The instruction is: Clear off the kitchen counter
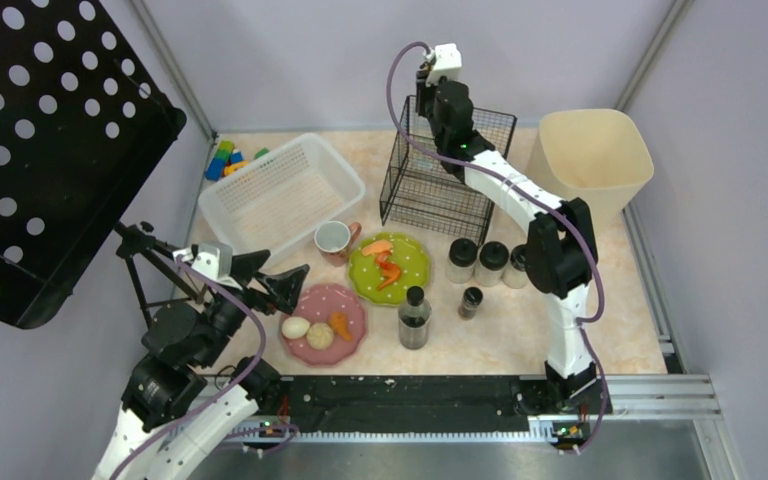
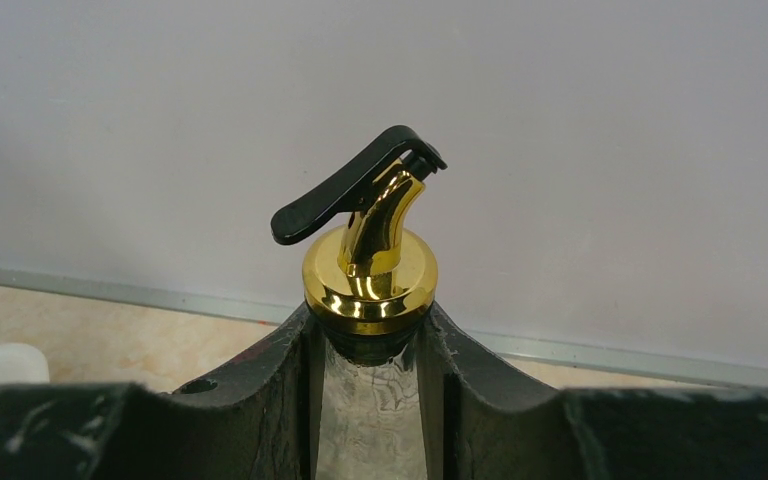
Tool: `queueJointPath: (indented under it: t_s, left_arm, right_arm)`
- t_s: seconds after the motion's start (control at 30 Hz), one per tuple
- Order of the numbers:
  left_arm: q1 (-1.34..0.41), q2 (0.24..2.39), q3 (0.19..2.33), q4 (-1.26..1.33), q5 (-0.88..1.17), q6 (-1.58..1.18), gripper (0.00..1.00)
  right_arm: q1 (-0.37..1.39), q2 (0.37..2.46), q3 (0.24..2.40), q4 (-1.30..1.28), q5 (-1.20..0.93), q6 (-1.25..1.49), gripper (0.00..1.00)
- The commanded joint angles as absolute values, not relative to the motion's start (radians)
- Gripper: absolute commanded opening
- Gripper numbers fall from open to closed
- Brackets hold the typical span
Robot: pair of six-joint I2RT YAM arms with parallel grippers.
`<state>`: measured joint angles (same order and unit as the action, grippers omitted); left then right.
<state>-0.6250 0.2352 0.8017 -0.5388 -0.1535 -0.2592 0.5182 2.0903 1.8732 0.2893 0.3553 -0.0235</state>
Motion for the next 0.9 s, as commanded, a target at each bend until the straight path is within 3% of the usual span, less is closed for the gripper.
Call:
queueJointPath:
  t_s: [0.0,0.37,0.47,0.57,0.63,0.87]
  left_arm:
    - [-0.615,0.253,0.803,-0.502,-0.14,-0.249,0.94]
    - [-0.613,0.253,0.802,-0.502,-0.138,-0.25,0.94]
    - [-0.613,0.253,0.802,-0.503,-0.137,-0.251,0.94]
    - [-0.613,0.254,0.802,-0.502,-0.138,-0.25,0.94]
    - [-0.613,0.254,0.802,-0.502,-0.137,-0.25,0.94]
    - [-0.61,0.254,0.8,-0.503,-0.139,-0.249,0.93]
  right_arm:
    - [0.507,2.063,1.877,0.437,0.375,-0.008,0.0]
    - [0.506,2.065,1.798,0.448,0.397,0.054,0.0]
    - [0.506,2.064,1.788,0.45,0.402,0.055,0.14]
    - [0.507,2.058,1.774,0.458,0.403,0.058,0.42]
    - [0.507,2.05,1.766,0.459,0.402,0.064,0.54]
    - [0.511,1.999,1.751,0.458,0.387,0.069,0.71]
